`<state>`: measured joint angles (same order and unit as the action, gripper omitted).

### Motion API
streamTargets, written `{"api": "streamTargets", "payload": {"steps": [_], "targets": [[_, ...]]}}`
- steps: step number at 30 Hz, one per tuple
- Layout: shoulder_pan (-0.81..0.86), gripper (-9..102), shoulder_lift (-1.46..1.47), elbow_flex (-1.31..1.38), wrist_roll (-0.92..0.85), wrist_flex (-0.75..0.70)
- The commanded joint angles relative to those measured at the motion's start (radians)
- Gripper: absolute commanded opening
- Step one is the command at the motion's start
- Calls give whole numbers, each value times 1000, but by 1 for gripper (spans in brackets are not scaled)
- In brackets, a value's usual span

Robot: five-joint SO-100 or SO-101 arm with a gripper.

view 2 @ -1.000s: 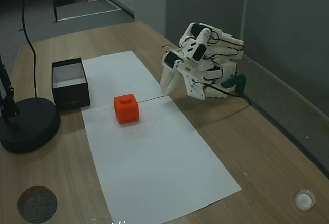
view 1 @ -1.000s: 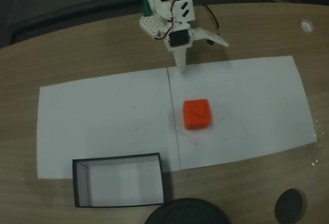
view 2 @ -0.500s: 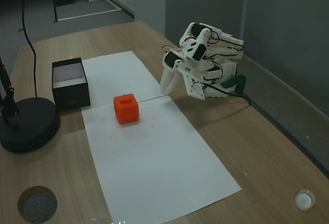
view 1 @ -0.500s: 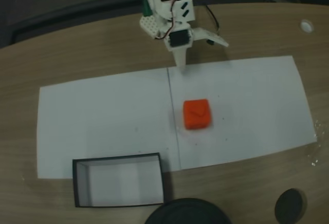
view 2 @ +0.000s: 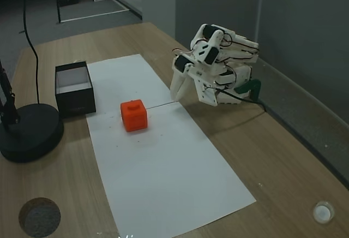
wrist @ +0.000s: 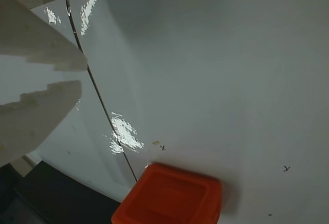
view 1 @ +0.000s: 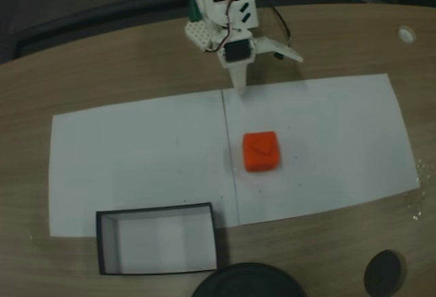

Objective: Grab a orange square and put it in the box.

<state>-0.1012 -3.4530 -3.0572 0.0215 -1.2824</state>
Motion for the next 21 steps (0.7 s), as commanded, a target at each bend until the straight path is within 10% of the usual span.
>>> {"api": "streamTargets", "payload": {"steps": [1, 11, 21], "targets": [[-9, 0, -23, 57, 2, -11], [-26, 10, -21, 164, 8, 379], [-235, 32, 350, 505, 75, 302]]}}
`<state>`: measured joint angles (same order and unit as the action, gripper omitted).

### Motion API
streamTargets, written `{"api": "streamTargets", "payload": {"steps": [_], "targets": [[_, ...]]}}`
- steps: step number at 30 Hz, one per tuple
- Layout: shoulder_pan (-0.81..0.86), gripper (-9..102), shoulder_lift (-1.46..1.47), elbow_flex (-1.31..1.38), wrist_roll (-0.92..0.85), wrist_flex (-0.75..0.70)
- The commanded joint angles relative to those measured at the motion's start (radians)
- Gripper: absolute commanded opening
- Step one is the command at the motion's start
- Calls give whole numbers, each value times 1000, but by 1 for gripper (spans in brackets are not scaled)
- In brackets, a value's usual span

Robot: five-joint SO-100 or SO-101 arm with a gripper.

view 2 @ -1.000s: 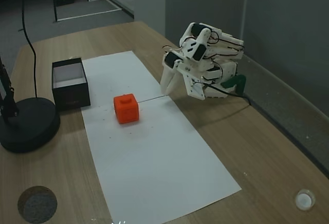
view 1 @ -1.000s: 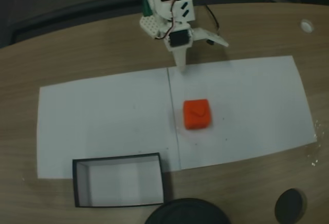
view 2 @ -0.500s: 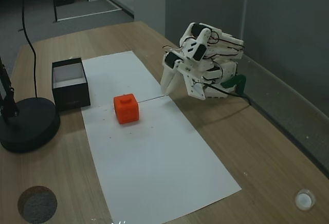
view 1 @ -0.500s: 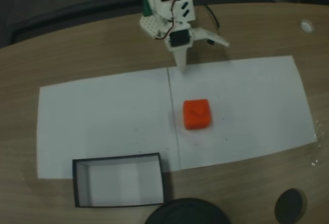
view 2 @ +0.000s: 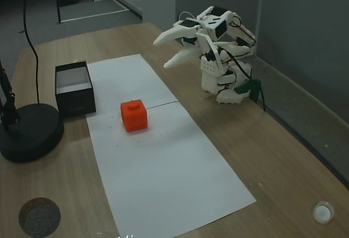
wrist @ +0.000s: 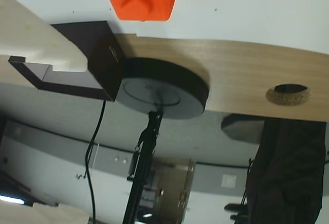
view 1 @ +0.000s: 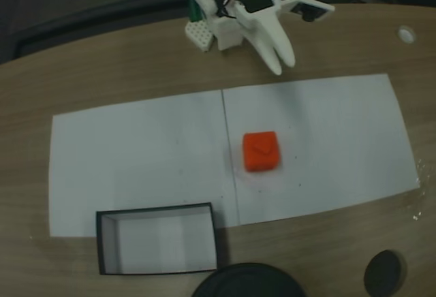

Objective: Grab a orange square and put it in the box.

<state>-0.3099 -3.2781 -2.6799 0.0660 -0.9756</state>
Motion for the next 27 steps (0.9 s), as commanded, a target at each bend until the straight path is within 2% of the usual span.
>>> {"api": "streamTargets", "payload": {"steps": [1, 6, 14, 27], "targets": [[-32, 34, 258, 167, 49, -9], [-21, 39, 666, 353, 83, -55], [114, 39, 1131, 534, 77, -77], [152, 37, 1483, 681, 58, -71]]}}
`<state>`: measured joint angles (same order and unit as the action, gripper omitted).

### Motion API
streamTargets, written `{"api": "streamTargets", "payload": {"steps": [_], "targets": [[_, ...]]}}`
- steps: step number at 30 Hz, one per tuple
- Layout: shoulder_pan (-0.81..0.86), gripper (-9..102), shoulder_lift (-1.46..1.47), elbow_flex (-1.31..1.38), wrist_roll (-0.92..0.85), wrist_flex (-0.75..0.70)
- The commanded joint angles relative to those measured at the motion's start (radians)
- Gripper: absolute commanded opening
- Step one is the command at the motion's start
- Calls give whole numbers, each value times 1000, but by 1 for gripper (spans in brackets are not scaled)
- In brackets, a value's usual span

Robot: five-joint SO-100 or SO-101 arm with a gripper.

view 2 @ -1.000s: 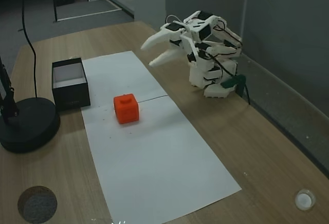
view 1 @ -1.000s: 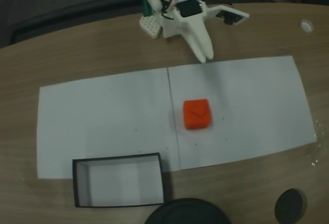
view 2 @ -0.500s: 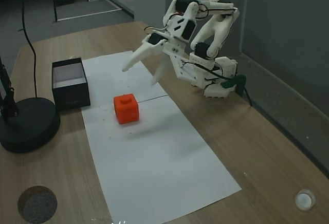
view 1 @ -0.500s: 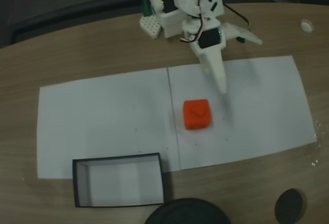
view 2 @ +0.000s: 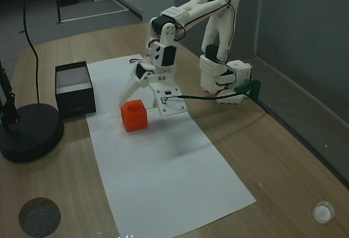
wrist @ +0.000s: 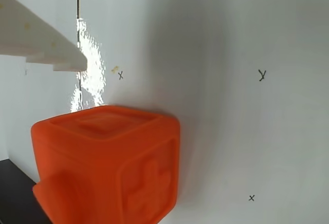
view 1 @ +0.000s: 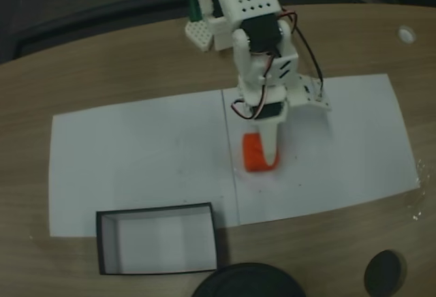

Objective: Grab a orange square and put it in the box.

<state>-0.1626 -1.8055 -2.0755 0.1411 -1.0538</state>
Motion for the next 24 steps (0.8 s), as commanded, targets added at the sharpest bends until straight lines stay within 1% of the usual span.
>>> {"api": "streamTargets", "payload": {"steps": [1, 6, 8, 15, 21, 24], "targets": [[9, 35, 29, 86, -44, 8], [43, 17, 127, 140, -92, 11], [58, 13, 161, 167, -114, 11], [94, 11, 172, 270, -132, -9], [198, 11, 31, 627, -173, -201], [256, 12, -26, 824, -218, -232]]}}
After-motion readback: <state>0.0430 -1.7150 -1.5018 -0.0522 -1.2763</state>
